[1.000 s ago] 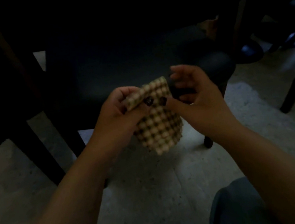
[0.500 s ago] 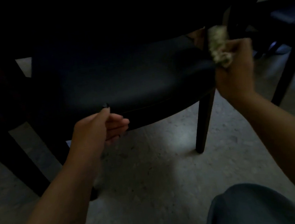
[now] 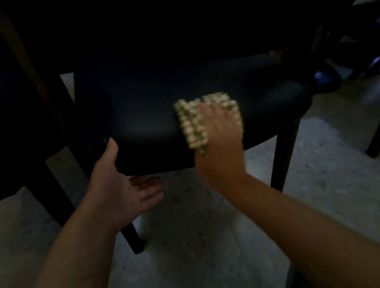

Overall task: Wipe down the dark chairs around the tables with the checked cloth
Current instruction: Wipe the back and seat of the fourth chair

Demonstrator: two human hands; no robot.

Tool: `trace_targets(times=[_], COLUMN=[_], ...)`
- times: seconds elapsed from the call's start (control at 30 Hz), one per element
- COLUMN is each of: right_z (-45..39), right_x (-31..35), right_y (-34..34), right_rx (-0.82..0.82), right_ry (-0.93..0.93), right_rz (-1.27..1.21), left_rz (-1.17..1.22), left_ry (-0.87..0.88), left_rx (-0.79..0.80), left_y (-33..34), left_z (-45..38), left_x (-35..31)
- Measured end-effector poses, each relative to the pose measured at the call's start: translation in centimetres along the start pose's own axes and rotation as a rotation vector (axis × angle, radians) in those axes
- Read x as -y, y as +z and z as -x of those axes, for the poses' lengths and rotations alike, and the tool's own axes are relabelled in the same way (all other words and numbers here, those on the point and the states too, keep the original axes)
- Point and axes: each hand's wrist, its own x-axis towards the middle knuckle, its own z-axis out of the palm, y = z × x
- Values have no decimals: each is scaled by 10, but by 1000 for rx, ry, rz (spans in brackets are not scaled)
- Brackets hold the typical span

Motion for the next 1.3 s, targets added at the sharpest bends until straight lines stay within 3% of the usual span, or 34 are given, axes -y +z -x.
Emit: trace_targets(times=[0.1,0.23,0.4,0.5,0.63,0.73,0.83,0.93,1.0,1.07,1.13,1.2,1.3], right_z=[-3,-6,-5,-12,-14,17,63,83,67,40,11,-12,-29], right_x=[56,98,35,1,5,-23,-88,-148,-176,-196,-201,-189,-163], right_y=[15,28,24,12,12,0,-31,-71,-82,-86,-84,-76,-62], right_rx=[-56,25,36,80,137,332,623,689,476,154,-50,-149,-283], right_ry=[-57,-322,-875,-1173,-1197,-1113,-815,-22,591,1046,1261,1321,1425], right_rz=[-118,-175,50,157,163,87,251,121,-66,-338,-747,-1044,-969], left_rz=[116,190,165,116,52,54,56,59,54,41,22,-12,-51], left_ry=[143,219,156,135,128,122,134,153,165,171,175,175,173], left_rx=[57,122,213,184,145,59,33,31,8,-7,-20,-27,-22], left_y=[-5,-15,-27,-26,-13,3,21,33,38,42,41,39,36], left_z=[3,6,4,3,1,-5,-9,-15,-19,-22,-25,-27,-27], left_x=[-7,-11,-12,-7,-5,3,16,22,24,24,24,22,22])
